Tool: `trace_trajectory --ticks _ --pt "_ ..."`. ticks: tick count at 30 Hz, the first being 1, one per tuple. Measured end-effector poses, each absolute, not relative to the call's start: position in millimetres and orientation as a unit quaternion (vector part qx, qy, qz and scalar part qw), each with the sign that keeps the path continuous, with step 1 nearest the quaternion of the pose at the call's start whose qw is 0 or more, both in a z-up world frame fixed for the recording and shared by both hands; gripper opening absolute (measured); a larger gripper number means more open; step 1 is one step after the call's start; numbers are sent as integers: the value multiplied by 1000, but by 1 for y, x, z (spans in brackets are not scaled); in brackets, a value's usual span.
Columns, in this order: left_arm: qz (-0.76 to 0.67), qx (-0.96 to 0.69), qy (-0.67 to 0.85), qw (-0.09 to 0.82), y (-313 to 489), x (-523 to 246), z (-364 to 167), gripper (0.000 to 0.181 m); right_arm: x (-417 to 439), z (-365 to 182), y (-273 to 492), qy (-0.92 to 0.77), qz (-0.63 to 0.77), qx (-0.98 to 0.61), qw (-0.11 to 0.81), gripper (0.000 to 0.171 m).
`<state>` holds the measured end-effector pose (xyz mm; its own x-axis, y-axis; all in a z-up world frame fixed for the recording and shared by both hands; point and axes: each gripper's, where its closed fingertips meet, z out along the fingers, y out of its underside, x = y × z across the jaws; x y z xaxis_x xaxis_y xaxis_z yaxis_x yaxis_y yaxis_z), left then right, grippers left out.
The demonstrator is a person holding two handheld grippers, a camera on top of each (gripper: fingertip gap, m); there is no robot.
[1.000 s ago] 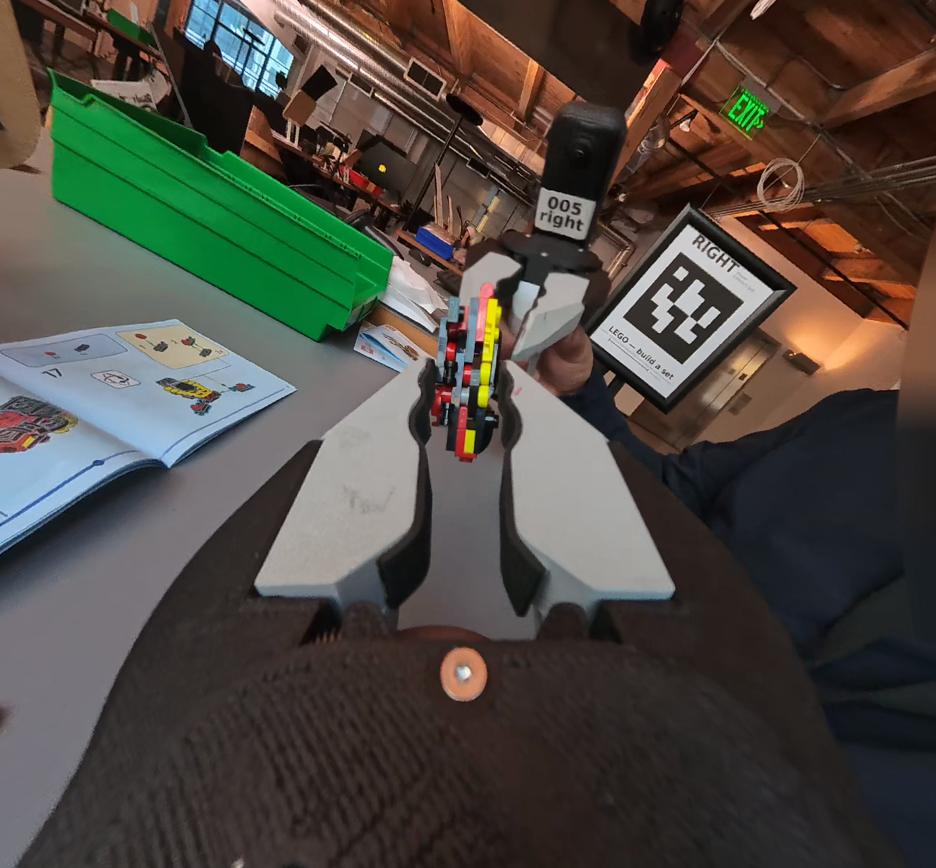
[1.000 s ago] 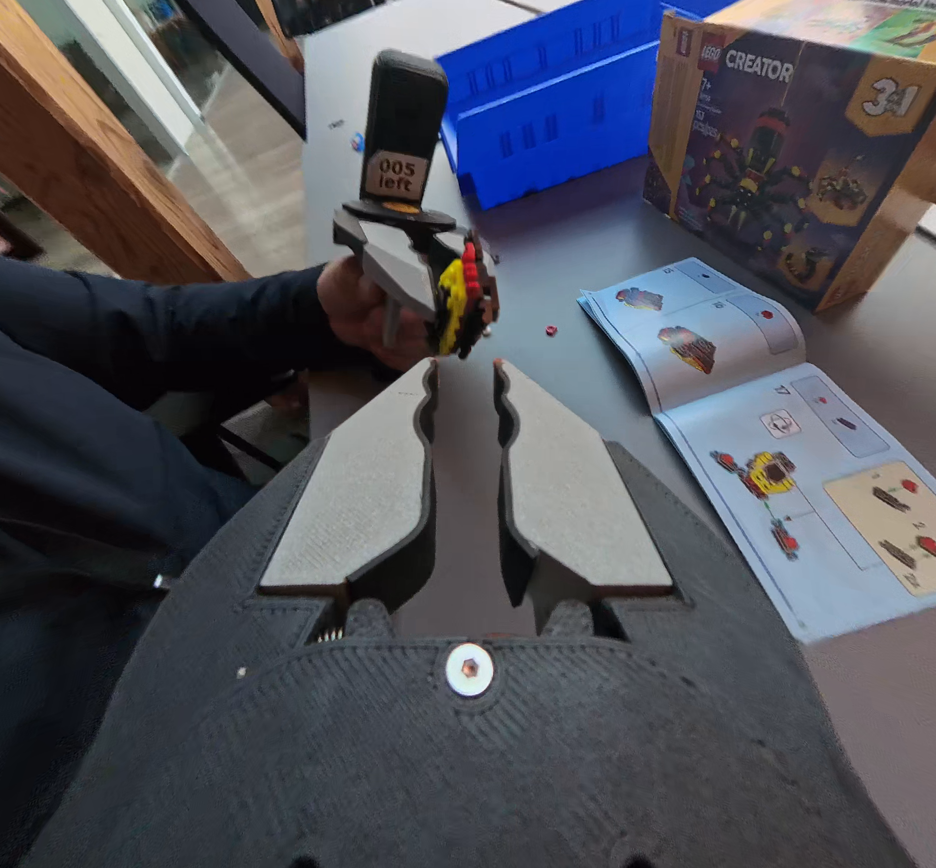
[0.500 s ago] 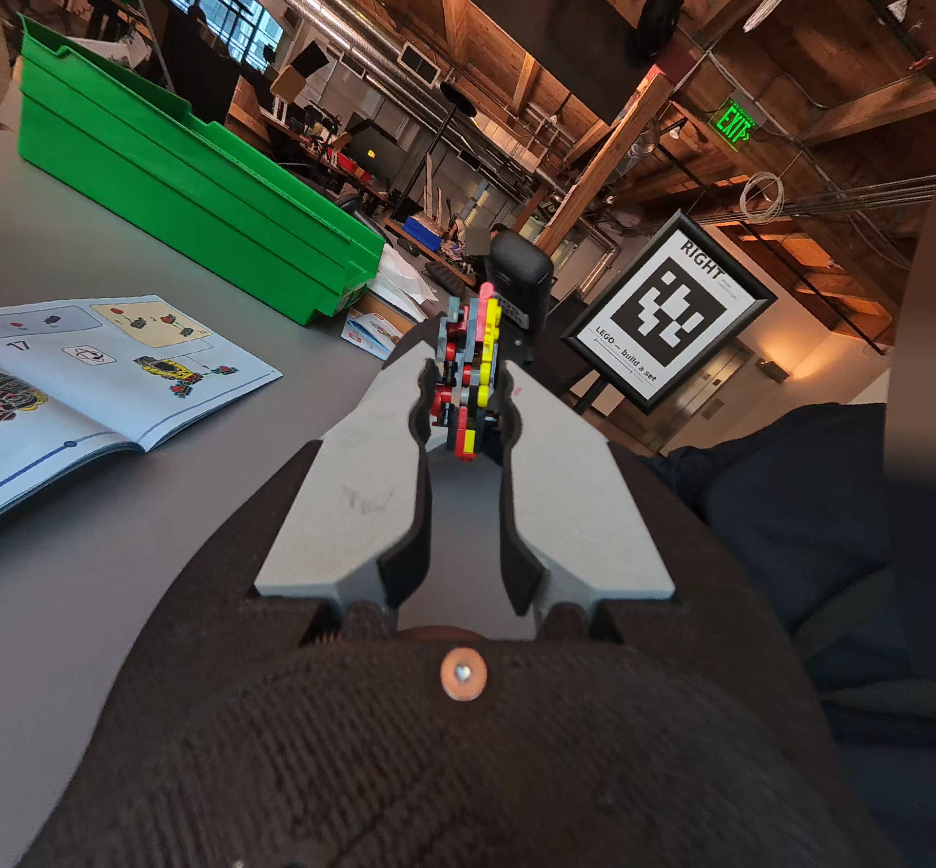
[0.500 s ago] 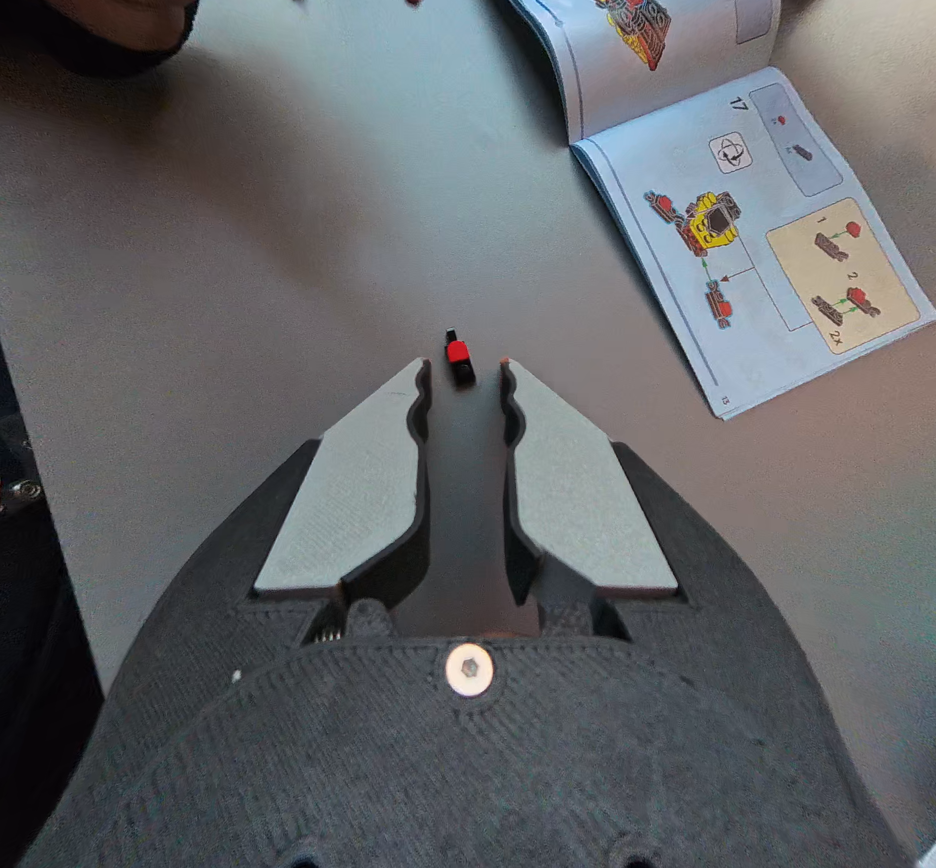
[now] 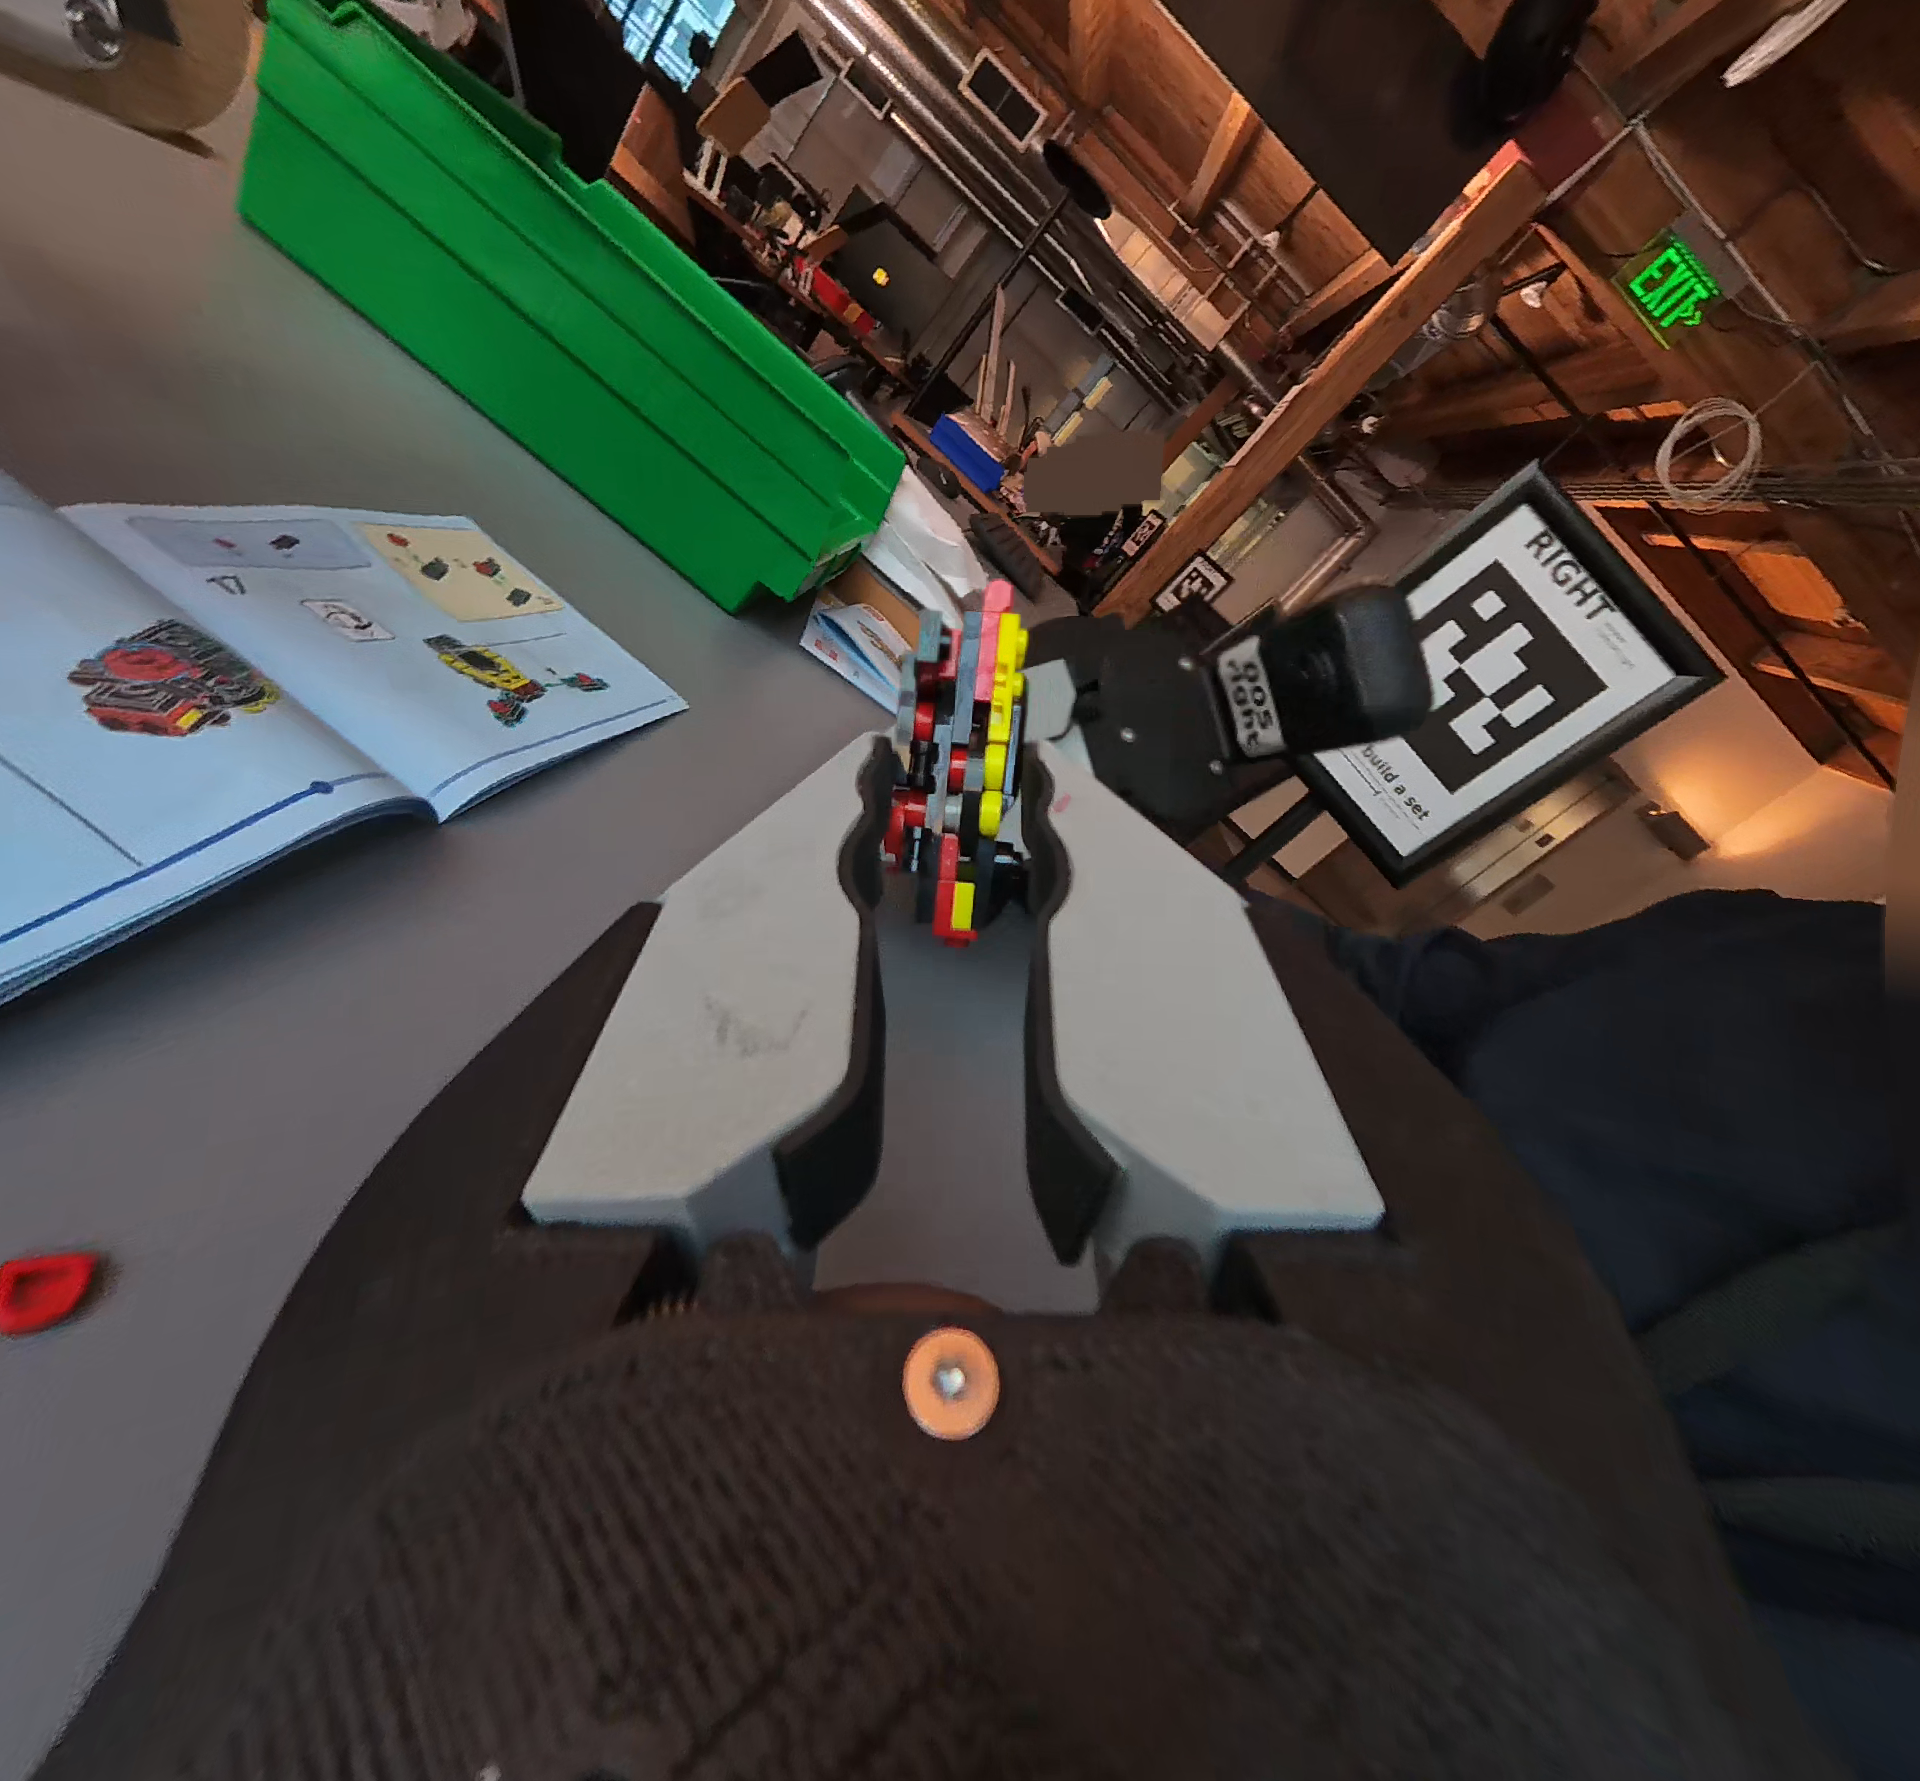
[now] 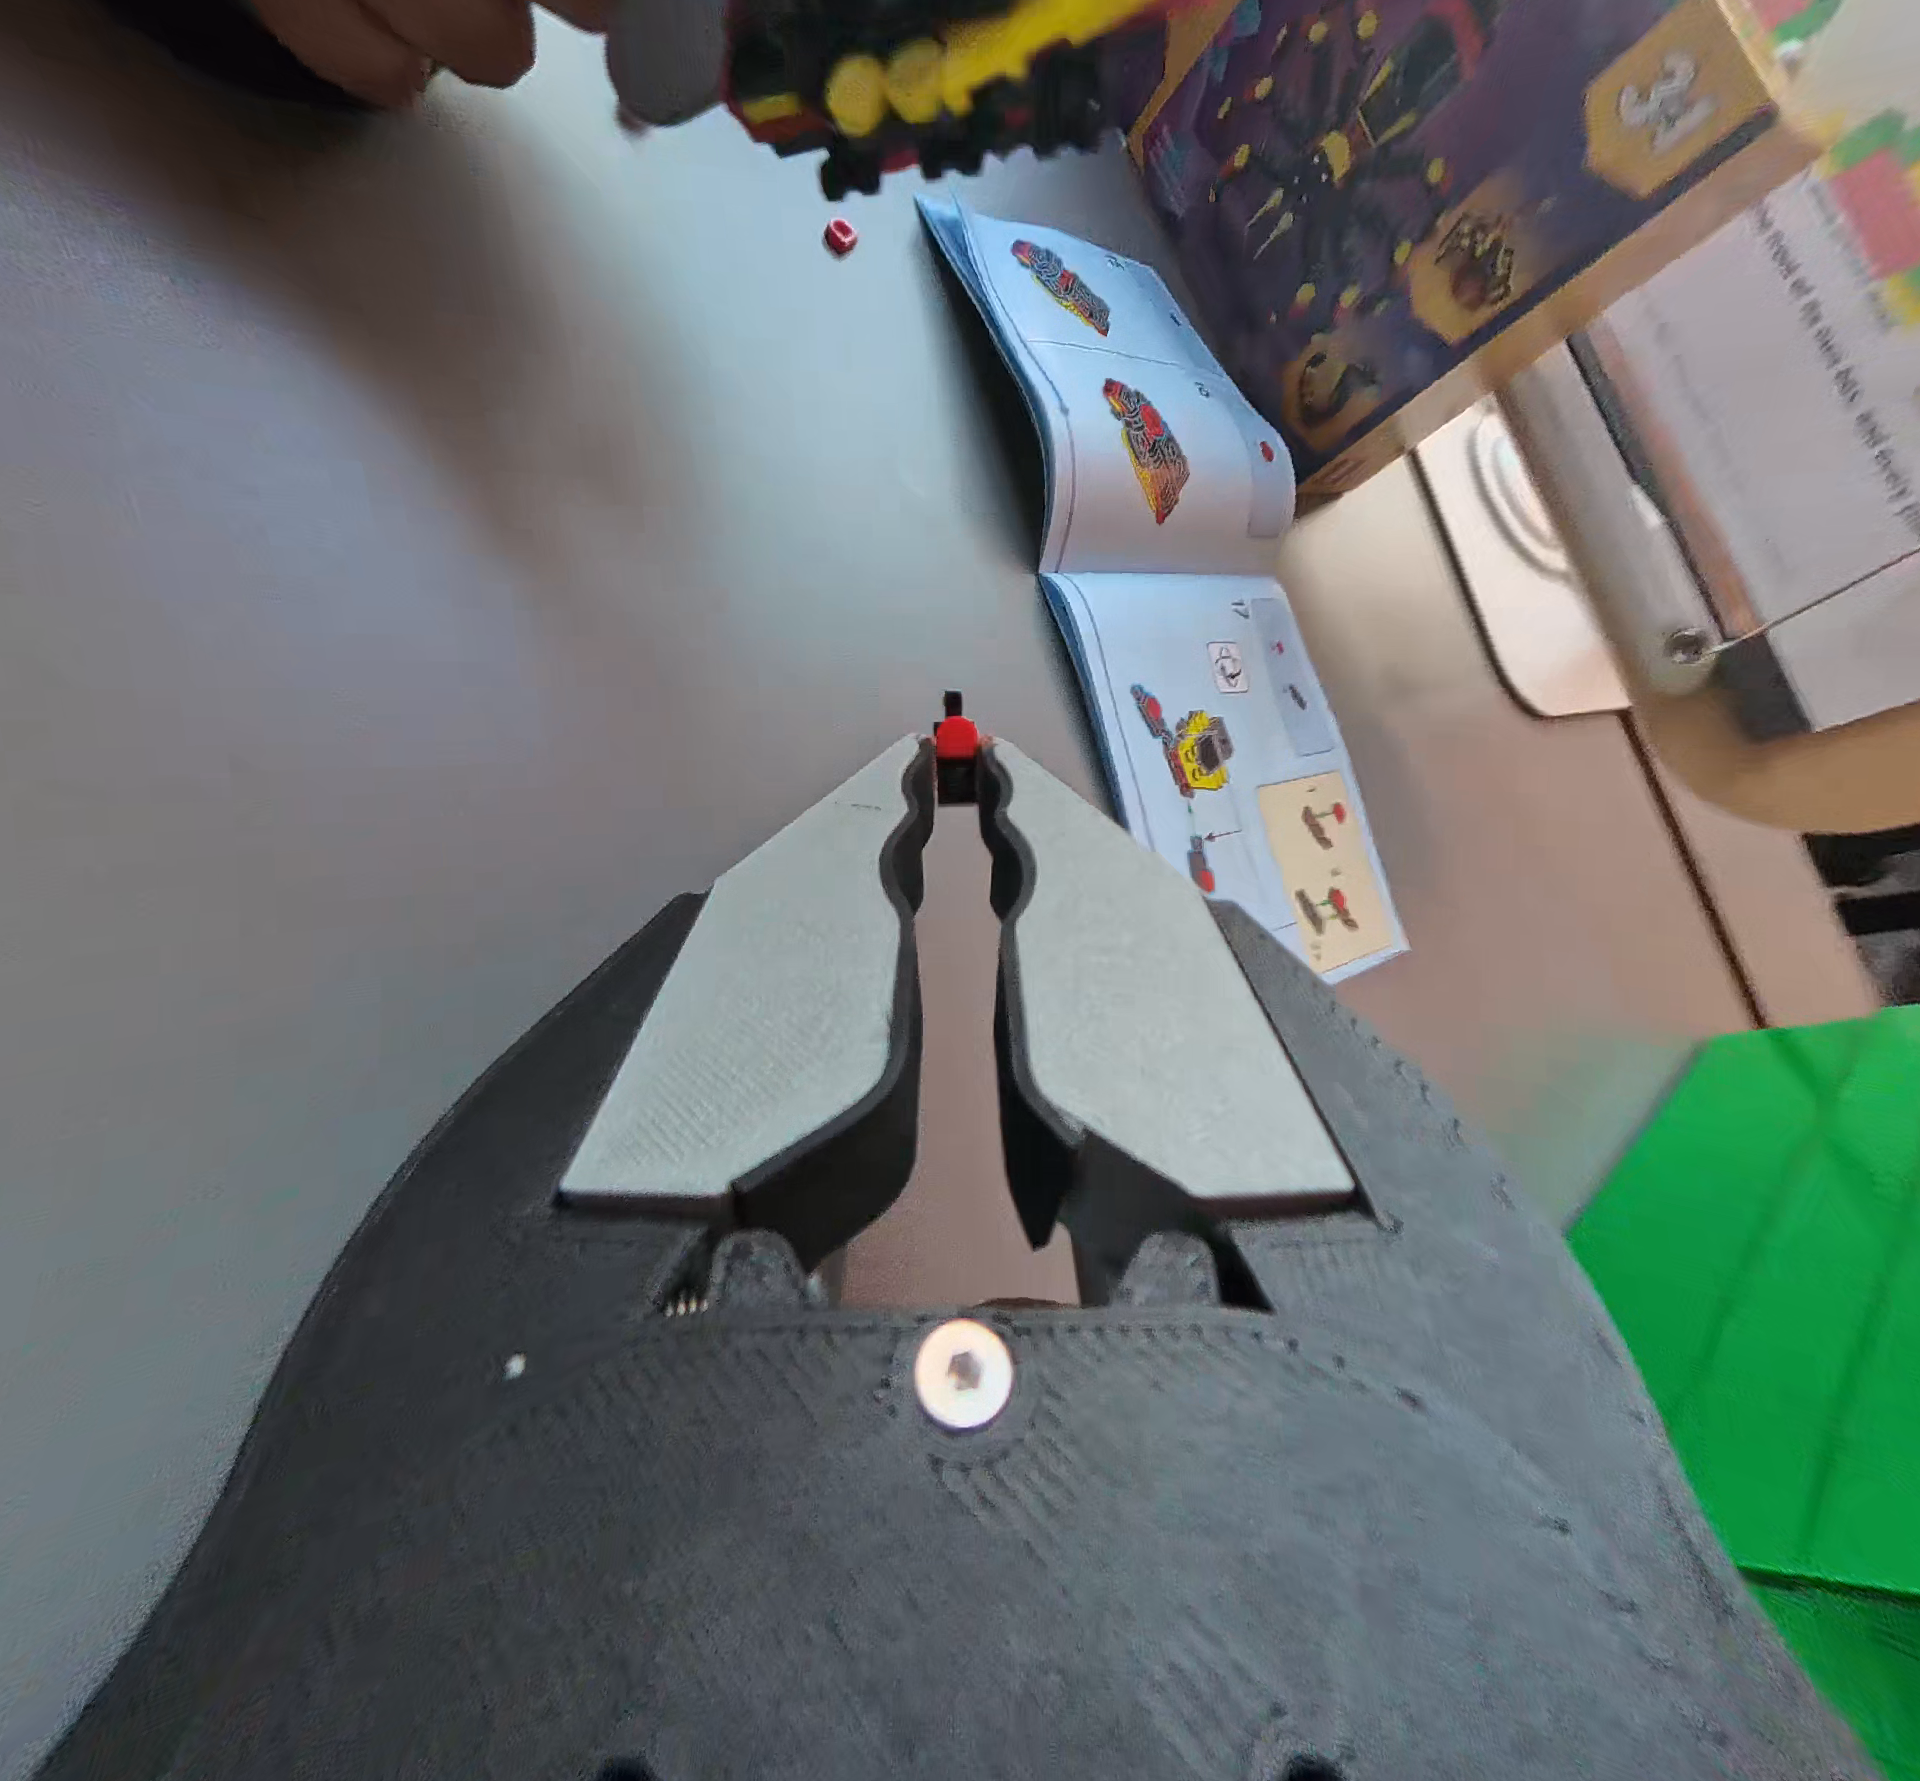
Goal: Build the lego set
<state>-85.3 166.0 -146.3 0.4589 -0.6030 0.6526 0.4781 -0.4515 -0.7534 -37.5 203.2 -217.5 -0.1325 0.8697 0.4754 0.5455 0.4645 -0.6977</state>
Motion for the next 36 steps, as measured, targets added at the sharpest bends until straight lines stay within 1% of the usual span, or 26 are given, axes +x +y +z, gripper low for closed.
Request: trace_trajectory --ticks 1,2,6,9,14,21,24,28,34,36 --pt "-514 -680 44 520 167 -86 -148 22 -38 -218 203 -739 160 -472 453 5" --pt "-511 -684 44 520 168 -87 -150 22 -38 -221 201 -749 144 -461 454 5" --pt "-506 -687 46 519 168 -87 -151 22 -33 -235 188 -789 127 -439 411 5" --pt "-501 -692 49 518 168 -87 -153 22 -25 -245 171 -806 154 -462 337 4" --pt "-498 -697 62 512 166 -81 -155 22 -9 -249 145 -801 200 -505 251 4" --pt "-497 -700 69 509 164 -78 -156 22 2 -251 153 -766 211 -559 240 5" --pt "-495 -700 68 510 164 -79 -156 22 6 -247 152 -754 224 -573 230 15" --pt "-497 -703 69 504 164 -78 -158 22 15 -241 156 -736 242 -593 220 14" --pt "-499 -705 82 497 161 -71 -159 22 15 -244 152 -705 282 -622 190 27" --pt "-502 -703 87 496 160 -70 -158 22 12 -248 155 -708 274 -620 198 27"
